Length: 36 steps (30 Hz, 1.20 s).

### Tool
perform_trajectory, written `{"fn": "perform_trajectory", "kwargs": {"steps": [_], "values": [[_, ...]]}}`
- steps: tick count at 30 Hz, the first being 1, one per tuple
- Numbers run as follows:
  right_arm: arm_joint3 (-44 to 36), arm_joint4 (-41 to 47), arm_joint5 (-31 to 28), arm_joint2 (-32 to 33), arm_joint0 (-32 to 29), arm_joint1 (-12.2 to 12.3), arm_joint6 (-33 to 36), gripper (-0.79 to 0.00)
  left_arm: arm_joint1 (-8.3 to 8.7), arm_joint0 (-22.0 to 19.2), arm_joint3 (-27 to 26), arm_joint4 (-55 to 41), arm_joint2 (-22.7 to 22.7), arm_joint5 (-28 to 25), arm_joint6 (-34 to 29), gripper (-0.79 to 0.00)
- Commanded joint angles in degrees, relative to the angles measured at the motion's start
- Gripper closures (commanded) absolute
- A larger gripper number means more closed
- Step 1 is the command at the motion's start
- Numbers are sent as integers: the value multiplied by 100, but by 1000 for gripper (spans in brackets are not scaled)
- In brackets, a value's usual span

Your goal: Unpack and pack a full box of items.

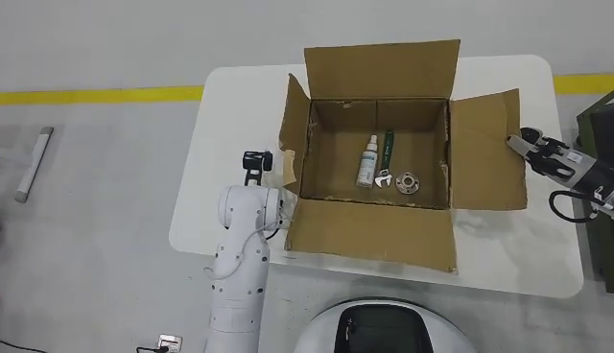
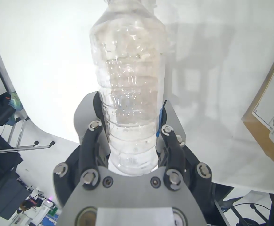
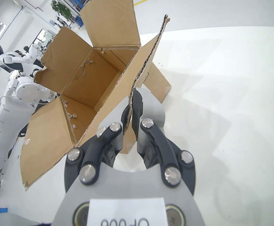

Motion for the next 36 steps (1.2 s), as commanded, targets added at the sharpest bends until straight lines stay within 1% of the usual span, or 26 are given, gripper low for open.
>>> {"fn": "perform_trajectory", "kwargs": {"steps": [1,5,9,13,20,22,24,30,34,36], "values": [[-9,-3,8,2,0,2,-1,0,-5,-15,-8,-54,20,15,27,-785],[-41,-26,79,5,6,8,17,0,-5,-86,-141,-17,31,94,-55,-785],[-79,-9,124,-10,-8,9,13,0,-14,-142,-511,17,92,143,-163,-785],[-104,-58,115,-25,-13,12,-3,0,-6,-187,-1152,142,93,110,-298,-785],[-146,-162,148,-46,-8,15,-59,0,-11,-379,-2524,178,50,177,-321,-785],[-163,-178,171,-56,-8,15,-84,0,-21,-452,-2802,30,10,251,-306,-785],[-178,-194,183,-77,-18,13,-106,0,-26,-524,-3008,-51,41,202,-238,-785],[-178,-276,192,-117,-41,11,-163,0,-64,-734,-3348,-481,273,195,2,-785],[-170,-308,199,-129,-50,11,-170,0,-117,-887,-3433,-1123,573,263,97,-785],[-156,-310,192,-119,-59,12,-182,0,-153,-950,-3484,-1617,704,371,207,-785]]}}
